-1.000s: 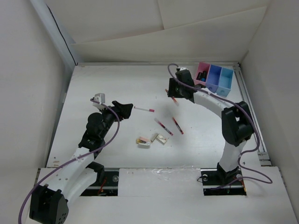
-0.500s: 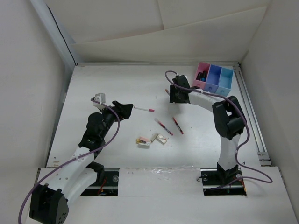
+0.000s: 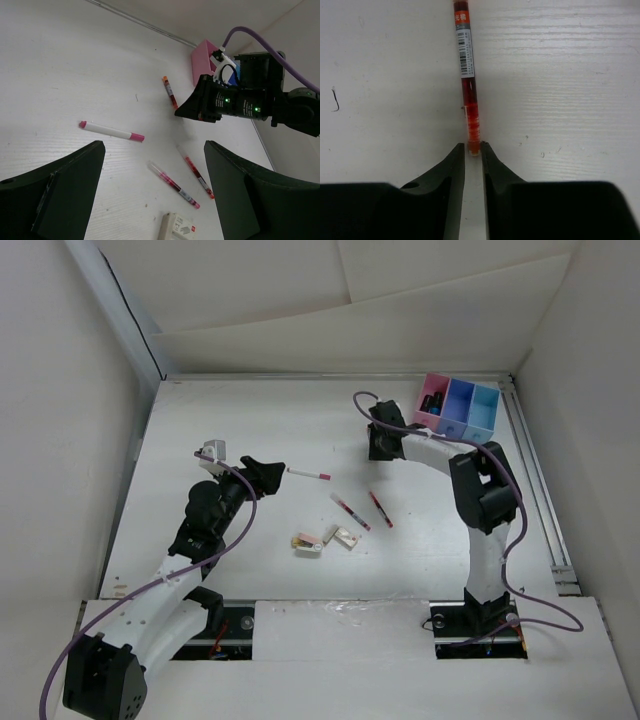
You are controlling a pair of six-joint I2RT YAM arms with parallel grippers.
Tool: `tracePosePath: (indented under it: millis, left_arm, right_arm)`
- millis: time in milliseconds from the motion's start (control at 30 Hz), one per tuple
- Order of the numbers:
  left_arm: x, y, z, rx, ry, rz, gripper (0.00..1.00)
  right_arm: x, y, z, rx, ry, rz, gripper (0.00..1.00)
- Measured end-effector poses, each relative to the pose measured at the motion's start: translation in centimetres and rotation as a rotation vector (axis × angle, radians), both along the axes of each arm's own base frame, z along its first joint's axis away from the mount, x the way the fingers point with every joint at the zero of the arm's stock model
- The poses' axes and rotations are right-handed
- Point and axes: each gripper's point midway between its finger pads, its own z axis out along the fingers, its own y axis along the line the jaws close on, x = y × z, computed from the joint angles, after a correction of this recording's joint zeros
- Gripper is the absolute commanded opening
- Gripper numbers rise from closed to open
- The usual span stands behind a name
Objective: Sort the stationery into containers
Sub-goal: Grab a piece of stationery with the right arm, then place the stationery into the container
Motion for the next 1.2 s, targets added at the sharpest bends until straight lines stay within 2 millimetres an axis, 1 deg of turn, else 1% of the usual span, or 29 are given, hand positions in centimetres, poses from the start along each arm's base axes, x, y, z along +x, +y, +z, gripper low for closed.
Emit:
tracePosePath:
  millis: [33, 167, 300, 400, 467, 500, 567, 600, 667, 767, 833, 867, 900, 967, 1067, 1133, 1200]
  left_arm:
    - [0.0, 0.0, 0.0, 0.000, 0.000, 0.000, 0.78]
    - [0.0, 0.0, 0.0, 0.000, 0.000, 0.000, 0.78]
    - [0.0, 0.0, 0.1, -0.001, -0.002, 0.000, 0.78]
    - [0.0, 0.0, 0.1, -0.001, -0.003, 0.000, 0.78]
    - [-0.1, 0.0, 0.2, -0.002, -0.005, 0.000, 0.78]
    - [-0.1, 0.0, 0.2, -0.003, -0.007, 0.000, 0.78]
    - [-0.1, 0.0, 0.3, -0.004, -0.010, 0.000, 0.78]
    - [-0.1, 0.0, 0.3, -0.004, -0.011, 0.000, 0.78]
    - [-0.1, 0.0, 0.4, -0.004, -0.012, 0.000, 0.78]
    - [-0.1, 0.0, 0.4, -0.005, -0.012, -0.001, 0.78]
    - [-0.1, 0.0, 0.4, -0.005, -0.012, -0.001, 0.78]
    - [-0.1, 0.0, 0.4, -0.005, -0.013, -0.001, 0.78]
    - [-0.1, 0.0, 0.4, -0.005, -0.012, -0.001, 0.78]
    - [-0.1, 0.0, 0.4, -0.005, -0.012, -0.001, 0.78]
    - [-0.1, 0.0, 0.5, -0.005, -0.014, -0.001, 0.78]
    - [-0.2, 0.0, 0.6, -0.007, -0.017, -0.002, 0.78]
    - [-0.2, 0.0, 0.7, -0.008, -0.021, -0.003, 0.78]
  right_arm:
    - [0.1, 0.0, 0.0, 0.004, -0.002, 0.000, 0.16]
    - [0.3, 0.3, 0.1, 0.021, -0.010, -0.001, 0.00]
    - [0.2, 0.4, 0.2, 0.035, -0.023, 0.001, 0.00]
    - [-0.5, 0.5, 0.4, 0.050, -0.014, 0.014, 0.00]
    - [-1.4, 0.3, 0.7, 0.067, -0.004, 0.021, 0.00]
    - [-1.7, 0.2, 1.1, 0.076, -0.005, 0.025, 0.00]
    - [-2.1, 0.1, 2.9, 0.106, -0.023, 0.027, 0.00]
    - [-2.0, -0.1, 4.2, 0.123, -0.047, 0.024, 0.00]
    - [-1.5, -0.7, 7.5, 0.163, -0.112, 0.008, 0.00]
    - [-0.2, -3.1, 12.6, 0.212, -0.230, -0.060, 0.00]
    - [0.7, -5.7, 15.0, 0.229, -0.292, -0.137, 0.00]
    - [1.2, -7.3, 15.8, 0.229, -0.316, -0.185, 0.00]
    - [1.7, -8.9, 16.2, 0.224, -0.333, -0.233, 0.00]
    - [2.7, -12.9, 16.7, 0.208, -0.355, -0.345, 0.00]
    - [4.3, -17.9, 16.4, 0.179, -0.361, -0.477, 0.00]
    - [5.6, -20.3, 15.8, 0.166, -0.351, -0.536, 0.00]
    - [6.8, -21.7, 14.9, 0.157, -0.338, -0.568, 0.00]
